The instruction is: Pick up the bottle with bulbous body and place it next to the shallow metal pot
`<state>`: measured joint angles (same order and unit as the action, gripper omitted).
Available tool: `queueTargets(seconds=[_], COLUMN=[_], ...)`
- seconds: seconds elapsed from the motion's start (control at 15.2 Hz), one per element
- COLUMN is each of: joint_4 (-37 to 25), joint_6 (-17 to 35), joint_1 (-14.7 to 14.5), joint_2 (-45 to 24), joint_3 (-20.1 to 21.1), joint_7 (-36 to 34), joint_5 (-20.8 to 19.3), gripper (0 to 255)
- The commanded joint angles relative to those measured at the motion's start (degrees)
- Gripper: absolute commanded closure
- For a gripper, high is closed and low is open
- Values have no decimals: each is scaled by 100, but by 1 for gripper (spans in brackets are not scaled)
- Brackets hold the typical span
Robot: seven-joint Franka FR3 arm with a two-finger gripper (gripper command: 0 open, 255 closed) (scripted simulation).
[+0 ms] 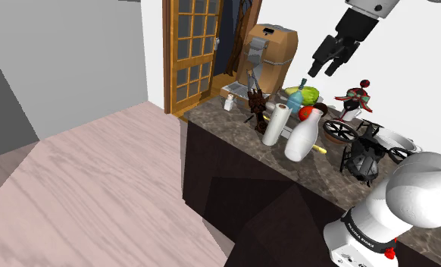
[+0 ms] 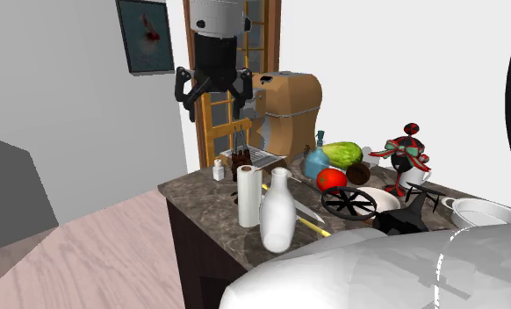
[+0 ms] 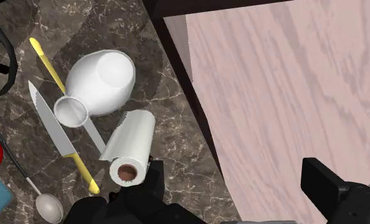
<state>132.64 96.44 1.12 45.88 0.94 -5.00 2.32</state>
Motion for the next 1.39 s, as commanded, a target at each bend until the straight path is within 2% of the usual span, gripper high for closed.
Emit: queueTargets(seconds=[0.0, 0.66, 1.19, 1.32], joint_4=[0, 1173, 1680, 1748], joint_6=[0, 945, 1889, 2010], joint_1=[0, 364, 719, 730], joint_2=[0, -75, -695, -752], joint_3=[0, -936, -1777, -1819], joint_7=[0, 1078, 1947, 1974], joint_5=[0, -651, -1229, -1254], gripper=[0, 0, 0, 0])
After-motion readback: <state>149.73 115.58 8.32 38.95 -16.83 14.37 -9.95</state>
